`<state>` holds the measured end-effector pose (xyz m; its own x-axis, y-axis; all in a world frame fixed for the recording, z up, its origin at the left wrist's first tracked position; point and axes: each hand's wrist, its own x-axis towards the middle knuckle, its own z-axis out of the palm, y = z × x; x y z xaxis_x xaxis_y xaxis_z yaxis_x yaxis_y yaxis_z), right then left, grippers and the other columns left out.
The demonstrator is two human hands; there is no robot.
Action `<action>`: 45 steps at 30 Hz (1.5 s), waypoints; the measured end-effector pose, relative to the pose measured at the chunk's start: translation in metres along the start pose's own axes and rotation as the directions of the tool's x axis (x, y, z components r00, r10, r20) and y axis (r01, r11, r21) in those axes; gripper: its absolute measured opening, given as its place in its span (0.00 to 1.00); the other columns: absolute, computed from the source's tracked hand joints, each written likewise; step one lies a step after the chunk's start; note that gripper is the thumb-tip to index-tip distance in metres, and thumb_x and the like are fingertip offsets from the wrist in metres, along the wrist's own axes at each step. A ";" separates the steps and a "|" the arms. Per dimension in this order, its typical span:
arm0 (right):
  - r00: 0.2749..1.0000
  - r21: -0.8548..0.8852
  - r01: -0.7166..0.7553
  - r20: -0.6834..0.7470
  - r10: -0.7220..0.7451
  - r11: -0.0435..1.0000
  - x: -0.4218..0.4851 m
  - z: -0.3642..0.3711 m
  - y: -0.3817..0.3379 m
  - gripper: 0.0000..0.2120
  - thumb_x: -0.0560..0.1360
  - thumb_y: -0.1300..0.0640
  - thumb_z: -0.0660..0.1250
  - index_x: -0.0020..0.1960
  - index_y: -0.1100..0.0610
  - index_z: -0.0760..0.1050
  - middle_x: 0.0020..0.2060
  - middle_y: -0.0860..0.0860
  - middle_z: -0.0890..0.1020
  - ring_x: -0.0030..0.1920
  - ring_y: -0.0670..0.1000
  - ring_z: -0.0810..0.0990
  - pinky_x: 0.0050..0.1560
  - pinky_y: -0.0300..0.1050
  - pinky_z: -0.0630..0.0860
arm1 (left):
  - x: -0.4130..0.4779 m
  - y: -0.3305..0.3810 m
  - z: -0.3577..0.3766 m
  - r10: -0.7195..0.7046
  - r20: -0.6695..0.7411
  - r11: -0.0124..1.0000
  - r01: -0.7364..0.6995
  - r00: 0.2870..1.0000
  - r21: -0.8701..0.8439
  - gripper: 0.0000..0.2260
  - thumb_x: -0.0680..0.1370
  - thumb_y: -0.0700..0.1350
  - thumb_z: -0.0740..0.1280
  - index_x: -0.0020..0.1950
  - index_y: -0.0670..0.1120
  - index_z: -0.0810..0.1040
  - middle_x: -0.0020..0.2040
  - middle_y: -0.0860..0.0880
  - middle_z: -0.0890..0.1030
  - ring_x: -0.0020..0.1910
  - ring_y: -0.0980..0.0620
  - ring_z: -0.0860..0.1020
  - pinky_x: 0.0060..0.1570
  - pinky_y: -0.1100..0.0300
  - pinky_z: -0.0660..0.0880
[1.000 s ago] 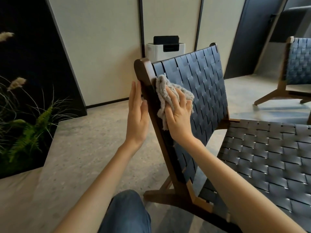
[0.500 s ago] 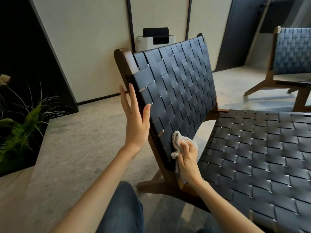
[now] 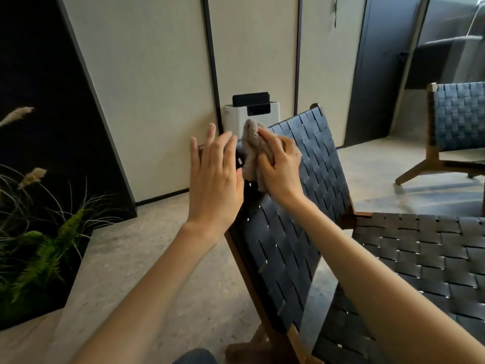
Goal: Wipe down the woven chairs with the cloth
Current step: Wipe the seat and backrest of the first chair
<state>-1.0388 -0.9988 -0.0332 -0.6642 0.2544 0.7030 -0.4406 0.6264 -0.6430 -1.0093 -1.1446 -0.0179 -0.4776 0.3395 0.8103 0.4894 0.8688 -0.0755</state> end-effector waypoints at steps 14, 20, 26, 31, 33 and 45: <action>0.986 -0.062 -0.144 -0.088 0.139 0.988 0.017 0.052 0.008 0.16 0.80 0.44 0.57 0.67 0.37 0.69 0.69 0.50 0.65 0.63 0.58 0.63 0.62 0.56 0.61 | 0.020 -0.018 0.023 -0.040 -0.093 0.998 0.044 0.995 0.048 0.16 0.78 0.46 0.57 0.60 0.43 0.78 0.53 0.46 0.78 0.51 0.43 0.72 0.53 0.52 0.69; 0.983 -0.052 -0.135 -0.132 0.127 0.989 -0.004 0.052 0.027 0.19 0.80 0.51 0.59 0.70 0.41 0.69 0.67 0.54 0.67 0.66 0.58 0.63 0.63 0.55 0.61 | 0.015 -0.010 0.025 -0.027 -0.018 0.970 0.031 0.999 0.243 0.17 0.80 0.49 0.56 0.65 0.45 0.75 0.57 0.47 0.76 0.58 0.42 0.71 0.70 0.34 0.48; 0.943 -0.053 -0.317 -0.129 0.308 0.947 -0.079 0.037 0.085 0.19 0.79 0.56 0.61 0.69 0.47 0.71 0.63 0.58 0.68 0.66 0.59 0.65 0.64 0.59 0.66 | 0.009 0.011 0.029 -0.010 0.151 0.892 -0.060 0.988 0.449 0.19 0.80 0.48 0.55 0.71 0.46 0.65 0.71 0.43 0.66 0.69 0.42 0.64 0.63 0.29 0.35; 0.865 -0.116 -0.501 -0.081 0.495 0.857 -0.148 0.019 0.131 0.20 0.80 0.58 0.60 0.71 0.48 0.69 0.61 0.59 0.69 0.63 0.59 0.66 0.65 0.52 0.65 | 0.007 0.021 0.034 0.015 0.229 0.839 -0.137 0.973 0.526 0.21 0.82 0.52 0.51 0.75 0.51 0.61 0.75 0.35 0.57 0.73 0.35 0.56 0.69 0.34 0.41; 0.844 -0.149 -0.536 -0.051 0.535 0.831 -0.163 0.013 0.136 0.21 0.81 0.57 0.59 0.73 0.47 0.66 0.61 0.59 0.69 0.63 0.60 0.66 0.65 0.53 0.65 | 0.007 0.021 0.034 0.016 0.234 0.841 -0.139 0.972 0.523 0.21 0.82 0.52 0.50 0.75 0.51 0.60 0.75 0.35 0.57 0.74 0.35 0.56 0.70 0.35 0.43; 0.934 -0.058 -0.356 -0.042 0.354 0.933 -0.031 0.039 0.049 0.19 0.81 0.43 0.53 0.71 0.32 0.61 0.68 0.51 0.63 0.65 0.58 0.58 0.64 0.62 0.59 | 0.006 0.020 0.038 0.012 0.210 0.871 -0.113 0.978 0.479 0.22 0.81 0.53 0.48 0.75 0.52 0.61 0.75 0.35 0.56 0.74 0.36 0.55 0.72 0.40 0.45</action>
<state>-1.0633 -1.0047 -0.0982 -0.7511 0.4902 0.4422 -0.1400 0.5362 -0.8324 -1.0300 -1.1113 -0.0361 -0.6140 0.4180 0.6695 0.1309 0.8904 -0.4359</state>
